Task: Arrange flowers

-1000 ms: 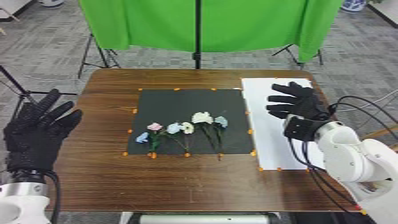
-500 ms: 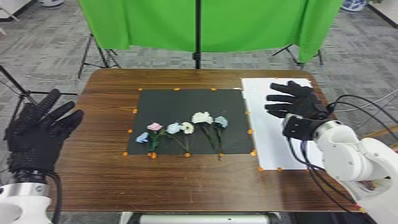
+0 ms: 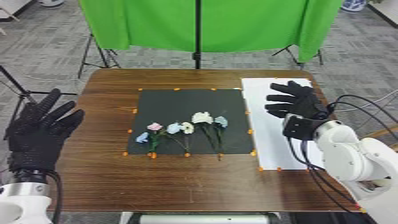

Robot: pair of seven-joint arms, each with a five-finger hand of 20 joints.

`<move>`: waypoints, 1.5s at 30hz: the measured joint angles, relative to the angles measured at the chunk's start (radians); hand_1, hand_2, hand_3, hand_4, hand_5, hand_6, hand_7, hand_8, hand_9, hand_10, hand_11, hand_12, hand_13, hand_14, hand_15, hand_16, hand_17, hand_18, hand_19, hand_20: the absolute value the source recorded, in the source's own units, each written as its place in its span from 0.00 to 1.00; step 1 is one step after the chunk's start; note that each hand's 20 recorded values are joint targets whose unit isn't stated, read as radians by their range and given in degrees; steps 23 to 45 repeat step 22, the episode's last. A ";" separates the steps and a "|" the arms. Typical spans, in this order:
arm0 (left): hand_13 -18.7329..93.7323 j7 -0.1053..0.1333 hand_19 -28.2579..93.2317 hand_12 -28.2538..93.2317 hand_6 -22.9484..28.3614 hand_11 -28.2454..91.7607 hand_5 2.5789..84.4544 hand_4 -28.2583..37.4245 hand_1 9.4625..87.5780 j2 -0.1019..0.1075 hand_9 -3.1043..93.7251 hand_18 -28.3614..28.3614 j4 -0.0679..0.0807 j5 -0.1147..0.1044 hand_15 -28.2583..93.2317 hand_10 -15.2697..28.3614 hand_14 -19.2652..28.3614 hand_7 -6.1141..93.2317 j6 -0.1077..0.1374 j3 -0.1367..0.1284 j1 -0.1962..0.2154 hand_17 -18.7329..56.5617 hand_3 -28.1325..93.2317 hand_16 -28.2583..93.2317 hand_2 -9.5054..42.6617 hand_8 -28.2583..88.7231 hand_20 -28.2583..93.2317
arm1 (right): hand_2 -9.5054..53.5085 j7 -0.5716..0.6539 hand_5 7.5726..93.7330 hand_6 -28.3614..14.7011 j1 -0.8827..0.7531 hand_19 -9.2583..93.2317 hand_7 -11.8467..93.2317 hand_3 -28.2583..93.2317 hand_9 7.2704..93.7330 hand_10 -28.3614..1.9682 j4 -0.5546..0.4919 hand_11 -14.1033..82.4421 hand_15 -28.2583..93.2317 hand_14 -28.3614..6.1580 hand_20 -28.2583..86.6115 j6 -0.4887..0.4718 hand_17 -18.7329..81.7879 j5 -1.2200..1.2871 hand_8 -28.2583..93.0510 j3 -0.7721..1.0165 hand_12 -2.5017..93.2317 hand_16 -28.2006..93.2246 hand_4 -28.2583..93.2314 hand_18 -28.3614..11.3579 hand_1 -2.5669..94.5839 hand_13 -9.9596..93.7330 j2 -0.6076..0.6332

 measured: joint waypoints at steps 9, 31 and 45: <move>0.38 0.007 0.74 0.33 0.59 0.43 0.38 0.00 0.10 0.002 0.35 0.98 -0.002 0.000 0.67 0.78 0.98 0.17 0.001 0.000 0.001 0.15 0.85 0.15 0.34 0.17 0.34 | 0.21 0.001 0.47 0.64 0.006 0.62 0.26 0.90 0.53 0.44 0.001 0.31 0.60 0.28 0.45 0.000 0.22 0.000 0.13 -0.005 0.17 0.33 0.00 0.08 0.20 0.50 0.000; 0.38 0.004 0.74 0.33 0.59 0.43 0.38 0.00 0.10 0.002 0.35 0.98 -0.005 0.000 0.67 0.78 0.98 0.17 0.001 0.006 -0.005 0.15 0.85 0.15 0.34 0.17 0.35 | 0.21 0.001 0.47 0.64 0.000 0.62 0.27 0.90 0.53 0.44 -0.001 0.31 0.60 0.28 0.45 0.000 0.22 -0.001 0.13 0.001 0.17 0.33 0.00 0.08 0.20 0.50 0.000; 0.38 0.004 0.74 0.33 0.59 0.43 0.38 0.00 0.10 0.002 0.35 0.98 -0.005 0.000 0.67 0.78 0.98 0.17 0.001 0.006 -0.005 0.15 0.85 0.15 0.34 0.17 0.35 | 0.21 0.001 0.47 0.64 0.000 0.62 0.27 0.90 0.53 0.44 -0.001 0.31 0.60 0.28 0.45 0.000 0.22 -0.001 0.13 0.001 0.17 0.33 0.00 0.08 0.20 0.50 0.000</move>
